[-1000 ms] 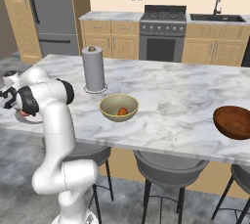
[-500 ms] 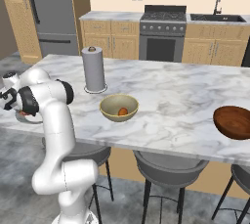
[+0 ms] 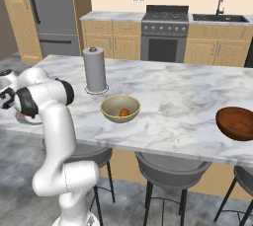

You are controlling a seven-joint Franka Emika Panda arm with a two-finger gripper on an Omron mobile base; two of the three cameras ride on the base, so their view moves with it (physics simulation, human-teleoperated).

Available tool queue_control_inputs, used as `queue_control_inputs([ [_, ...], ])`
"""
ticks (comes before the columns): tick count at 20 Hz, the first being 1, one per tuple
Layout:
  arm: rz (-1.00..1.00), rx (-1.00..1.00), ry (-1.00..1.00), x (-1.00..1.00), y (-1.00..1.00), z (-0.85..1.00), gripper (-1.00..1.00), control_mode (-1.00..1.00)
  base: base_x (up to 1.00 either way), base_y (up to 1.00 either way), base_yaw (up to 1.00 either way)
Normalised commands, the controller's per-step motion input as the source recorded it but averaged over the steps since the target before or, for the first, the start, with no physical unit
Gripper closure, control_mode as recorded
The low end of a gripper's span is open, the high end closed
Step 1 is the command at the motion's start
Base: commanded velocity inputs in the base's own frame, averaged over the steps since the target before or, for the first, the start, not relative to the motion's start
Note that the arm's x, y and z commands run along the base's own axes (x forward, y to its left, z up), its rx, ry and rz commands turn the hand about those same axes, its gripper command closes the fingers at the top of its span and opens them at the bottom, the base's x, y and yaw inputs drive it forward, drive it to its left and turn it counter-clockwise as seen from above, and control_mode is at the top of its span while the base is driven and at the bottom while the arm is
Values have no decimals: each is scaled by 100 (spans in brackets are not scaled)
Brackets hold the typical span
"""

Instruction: Take the fruits from the plate on the dining counter and place two fruits in each bowl.

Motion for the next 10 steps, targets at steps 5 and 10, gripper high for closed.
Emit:
queue_control_inputs([
  [5, 1, 0, -1, -58, -79, 70, 100, -100, 0, 0, 0],
  [10, -3, 2, 1, -44, -100, 89, 100, -100, 0, 0, 0],
])
